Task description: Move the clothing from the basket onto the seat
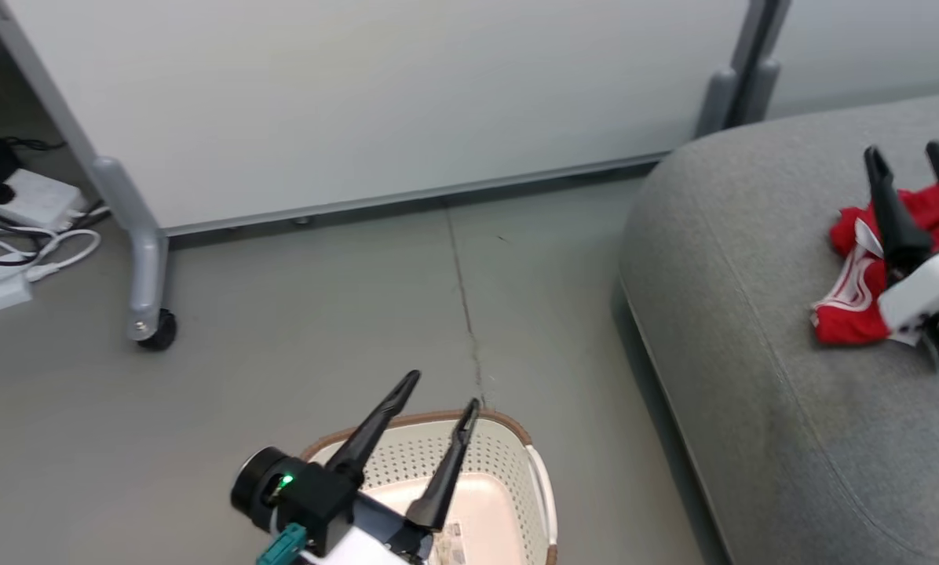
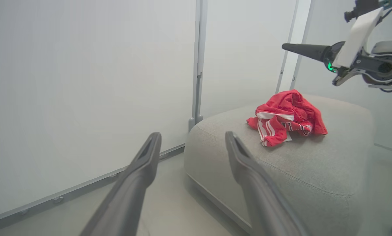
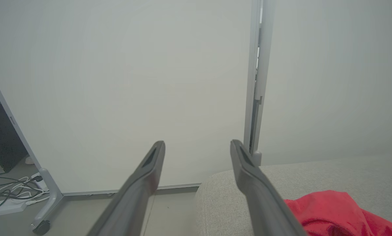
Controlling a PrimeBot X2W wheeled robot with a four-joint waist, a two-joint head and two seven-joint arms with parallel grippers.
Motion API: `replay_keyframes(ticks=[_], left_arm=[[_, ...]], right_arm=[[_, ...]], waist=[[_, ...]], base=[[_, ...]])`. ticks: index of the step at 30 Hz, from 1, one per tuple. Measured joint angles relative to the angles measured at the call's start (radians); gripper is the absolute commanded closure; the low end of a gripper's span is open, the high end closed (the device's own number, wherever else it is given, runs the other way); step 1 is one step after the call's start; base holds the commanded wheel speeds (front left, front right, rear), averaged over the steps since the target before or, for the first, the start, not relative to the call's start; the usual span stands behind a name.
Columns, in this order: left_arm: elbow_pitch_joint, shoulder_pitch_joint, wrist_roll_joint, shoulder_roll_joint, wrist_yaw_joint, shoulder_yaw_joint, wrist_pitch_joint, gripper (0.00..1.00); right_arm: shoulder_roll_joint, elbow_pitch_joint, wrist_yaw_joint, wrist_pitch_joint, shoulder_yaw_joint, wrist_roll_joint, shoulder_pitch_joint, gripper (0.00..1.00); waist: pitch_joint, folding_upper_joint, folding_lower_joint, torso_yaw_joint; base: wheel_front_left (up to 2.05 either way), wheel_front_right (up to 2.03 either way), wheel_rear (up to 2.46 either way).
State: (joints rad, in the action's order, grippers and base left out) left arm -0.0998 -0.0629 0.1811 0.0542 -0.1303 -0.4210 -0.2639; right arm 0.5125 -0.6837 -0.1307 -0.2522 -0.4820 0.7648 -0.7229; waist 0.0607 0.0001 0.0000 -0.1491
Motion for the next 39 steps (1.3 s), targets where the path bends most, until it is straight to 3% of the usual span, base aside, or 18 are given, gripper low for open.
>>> replay_keyframes(ticks=[6, 16, 22, 30, 39], left_arm=[[0.011, 0.033, -0.016, -0.004, 0.001, 0.090, 0.000, 0.00], [-0.005, 0.061, 0.003, -0.005, 0.143, 0.184, 0.000, 0.00], [-0.017, 0.080, 0.022, -0.005, 0.176, 0.193, 0.000, 0.00], [-0.065, 0.080, 0.037, -0.005, 0.205, 0.206, 0.000, 0.00], [-0.107, 0.083, 0.052, -0.005, 0.200, 0.202, 0.000, 0.00]], right_arm=[[-0.040, 0.211, 0.000, -0.009, 0.082, -0.037, 0.173, 0.00], [-0.282, 0.425, 0.000, -0.009, 0.280, -0.292, 0.504, 0.00], [-0.375, 0.472, 0.000, -0.009, 0.337, -0.446, 0.629, 0.00], [-0.450, 0.527, 0.000, -0.009, 0.412, -0.518, 0.697, 0.00], [-0.462, 0.535, 0.000, -0.009, 0.428, -0.523, 0.699, 0.00]], waist=[[-0.037, 0.0000, 0.0000, 0.073], [-0.064, 0.0000, 0.0000, 0.176], [-0.067, 0.0000, 0.0000, 0.209], [-0.061, 0.0000, -0.0001, 0.211], [-0.059, 0.0000, 0.0000, 0.205]], base=[[0.00, 0.00, 0.00], [0.00, 0.00, 0.00], [0.00, 0.00, 0.00], [0.00, 0.00, 0.00], [0.00, 0.00, 0.00]])
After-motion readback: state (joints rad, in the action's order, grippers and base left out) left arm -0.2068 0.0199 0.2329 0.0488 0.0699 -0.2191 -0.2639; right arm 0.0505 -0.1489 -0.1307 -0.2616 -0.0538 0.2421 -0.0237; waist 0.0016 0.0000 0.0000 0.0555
